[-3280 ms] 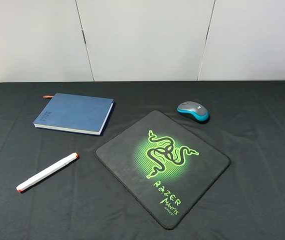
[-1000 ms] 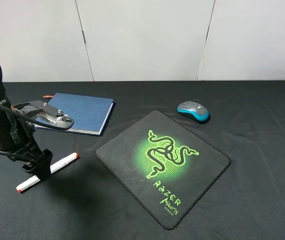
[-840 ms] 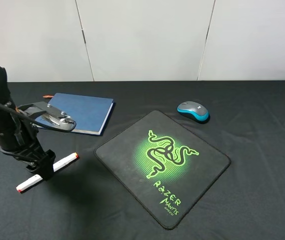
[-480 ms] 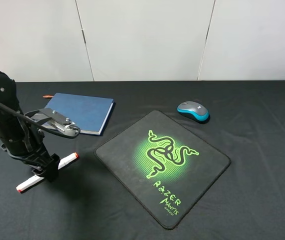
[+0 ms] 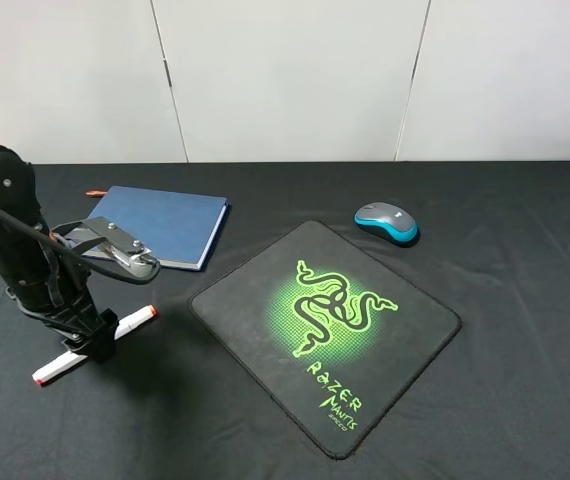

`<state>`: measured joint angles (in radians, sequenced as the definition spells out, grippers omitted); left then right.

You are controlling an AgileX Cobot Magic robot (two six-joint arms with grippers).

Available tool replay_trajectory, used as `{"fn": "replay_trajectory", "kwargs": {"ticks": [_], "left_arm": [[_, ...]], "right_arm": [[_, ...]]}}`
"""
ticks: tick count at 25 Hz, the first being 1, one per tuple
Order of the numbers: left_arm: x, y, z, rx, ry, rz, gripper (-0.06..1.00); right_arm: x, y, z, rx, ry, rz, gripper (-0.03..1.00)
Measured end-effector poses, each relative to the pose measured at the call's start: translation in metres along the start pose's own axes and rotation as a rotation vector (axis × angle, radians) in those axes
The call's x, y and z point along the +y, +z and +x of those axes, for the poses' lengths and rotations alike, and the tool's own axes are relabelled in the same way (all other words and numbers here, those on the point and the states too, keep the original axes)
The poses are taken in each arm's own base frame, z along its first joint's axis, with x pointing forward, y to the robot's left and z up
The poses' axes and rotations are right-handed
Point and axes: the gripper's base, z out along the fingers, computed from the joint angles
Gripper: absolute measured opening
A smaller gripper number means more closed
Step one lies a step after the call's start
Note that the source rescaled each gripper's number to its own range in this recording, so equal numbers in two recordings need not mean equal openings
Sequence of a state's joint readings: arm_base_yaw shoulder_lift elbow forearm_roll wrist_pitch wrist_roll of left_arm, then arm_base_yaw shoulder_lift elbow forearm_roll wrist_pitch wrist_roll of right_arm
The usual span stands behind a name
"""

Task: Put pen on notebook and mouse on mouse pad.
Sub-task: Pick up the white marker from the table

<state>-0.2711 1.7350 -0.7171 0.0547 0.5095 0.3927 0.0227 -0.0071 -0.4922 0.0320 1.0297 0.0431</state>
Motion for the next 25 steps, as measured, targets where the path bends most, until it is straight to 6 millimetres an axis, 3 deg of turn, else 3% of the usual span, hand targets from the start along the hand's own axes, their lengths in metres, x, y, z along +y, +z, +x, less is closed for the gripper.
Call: {"fn": "replay_trajectory", "kwargs": {"ticks": [12,25], "left_arm": [[-0.009,0.011,0.017,0.015,0.048,0.013,0.83],[-0.009,0.011,0.016,0.006,0.049,0.009,0.37]], "right_arm": [[0.0,0.0,0.0,0.0,0.0,-0.001,1.0],[0.0,0.0,0.0,0.0,0.0,-0.001,1.0]]}}
